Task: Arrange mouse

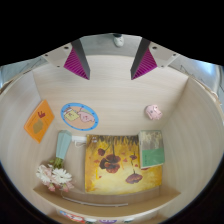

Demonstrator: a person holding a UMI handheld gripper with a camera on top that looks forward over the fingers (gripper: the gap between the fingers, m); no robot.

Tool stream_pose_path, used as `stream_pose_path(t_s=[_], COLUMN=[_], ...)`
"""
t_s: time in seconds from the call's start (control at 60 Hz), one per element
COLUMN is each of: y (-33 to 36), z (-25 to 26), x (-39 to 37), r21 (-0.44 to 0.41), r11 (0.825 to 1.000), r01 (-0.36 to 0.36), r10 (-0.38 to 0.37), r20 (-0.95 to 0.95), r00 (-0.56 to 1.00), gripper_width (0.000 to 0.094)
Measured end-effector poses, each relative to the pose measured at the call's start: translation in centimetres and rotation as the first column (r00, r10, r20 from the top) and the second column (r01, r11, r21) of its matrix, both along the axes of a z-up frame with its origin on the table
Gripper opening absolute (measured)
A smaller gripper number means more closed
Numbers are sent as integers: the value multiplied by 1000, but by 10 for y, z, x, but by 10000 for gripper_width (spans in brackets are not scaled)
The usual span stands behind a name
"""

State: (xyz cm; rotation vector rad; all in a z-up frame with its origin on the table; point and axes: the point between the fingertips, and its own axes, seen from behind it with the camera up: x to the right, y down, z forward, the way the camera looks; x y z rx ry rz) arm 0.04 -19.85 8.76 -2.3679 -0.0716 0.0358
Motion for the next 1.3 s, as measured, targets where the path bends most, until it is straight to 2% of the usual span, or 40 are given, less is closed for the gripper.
stream_pose_path(t_s=[0.15, 0.35, 0.767, 0.883, 1.017, 1.117, 1.2, 1.3], y=[7, 41, 191, 222, 247, 252, 256, 255], z=[-48, -76, -98, -99, -99, -103, -102, -104], x=[-78, -163, -228, -232, -211, -199, -192, -185], r21=[-75, -126, -130, -137, -135, -158, -143, -138], r11=[995, 985, 980, 983, 991, 987, 987, 987], r01=[-61, -120, -151, -125, -24, 41, 74, 85], r10=[57, 109, 148, 120, 18, -56, -88, -92], r20=[-51, -86, -34, -45, -47, -86, -97, -44], r00=[997, 990, 988, 992, 999, 995, 991, 995], gripper_width=[838, 841, 844, 851, 851, 852, 753, 621])
